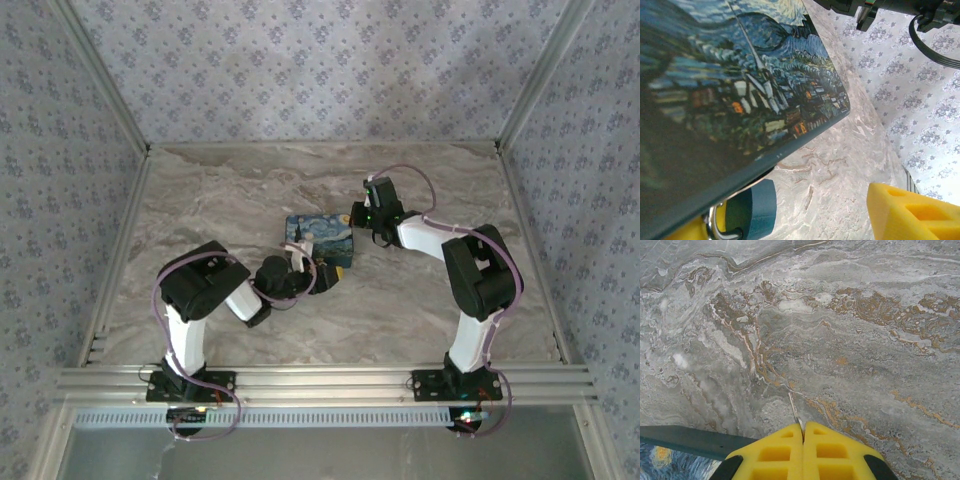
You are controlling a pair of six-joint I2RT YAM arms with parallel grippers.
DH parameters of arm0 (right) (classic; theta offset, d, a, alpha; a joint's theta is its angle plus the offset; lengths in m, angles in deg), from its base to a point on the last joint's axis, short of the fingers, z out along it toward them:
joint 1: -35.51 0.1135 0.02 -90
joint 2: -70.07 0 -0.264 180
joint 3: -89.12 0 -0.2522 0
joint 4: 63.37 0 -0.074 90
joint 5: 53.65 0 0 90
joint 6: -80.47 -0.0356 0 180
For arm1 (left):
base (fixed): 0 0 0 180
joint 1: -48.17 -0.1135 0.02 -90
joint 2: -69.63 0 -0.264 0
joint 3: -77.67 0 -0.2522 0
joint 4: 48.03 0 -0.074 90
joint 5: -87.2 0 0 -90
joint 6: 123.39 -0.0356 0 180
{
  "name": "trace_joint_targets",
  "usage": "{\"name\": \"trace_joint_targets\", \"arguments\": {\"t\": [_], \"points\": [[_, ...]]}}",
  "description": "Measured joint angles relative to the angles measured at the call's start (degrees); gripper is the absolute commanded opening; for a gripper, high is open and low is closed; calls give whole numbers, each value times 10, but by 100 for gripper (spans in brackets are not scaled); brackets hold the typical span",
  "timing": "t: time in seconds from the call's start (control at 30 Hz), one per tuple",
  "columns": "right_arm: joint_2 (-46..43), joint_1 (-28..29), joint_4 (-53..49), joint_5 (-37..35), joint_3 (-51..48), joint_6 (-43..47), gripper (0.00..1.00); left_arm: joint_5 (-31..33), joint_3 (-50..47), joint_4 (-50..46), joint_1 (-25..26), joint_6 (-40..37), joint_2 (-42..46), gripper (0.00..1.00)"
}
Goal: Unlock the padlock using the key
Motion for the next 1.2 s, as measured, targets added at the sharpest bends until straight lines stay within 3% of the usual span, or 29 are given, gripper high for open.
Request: {"name": "trace_joint_targets", "arguments": {"t": [0.17, 0.33, 0.67, 0.77, 1.03, 1.2], "points": [[0, 0, 0, 0, 0, 0, 0, 2, -1, 1, 0, 0, 0, 66], [0, 1, 0, 5, 0, 0, 0, 16, -13, 7, -2, 0, 1, 57], [0, 3, -1, 14, 0, 0, 0, 17, -35, 6, -21, 0, 24, 51], [0, 3, -1, 15, 0, 0, 0, 17, -36, 6, -25, 0, 24, 52], [1, 3, -1, 16, 0, 0, 0, 17, -35, 7, -26, 4, 24, 65], [2, 2, 2, 11, 0, 0, 0, 15, -20, 9, -22, 5, 9, 66]]}}
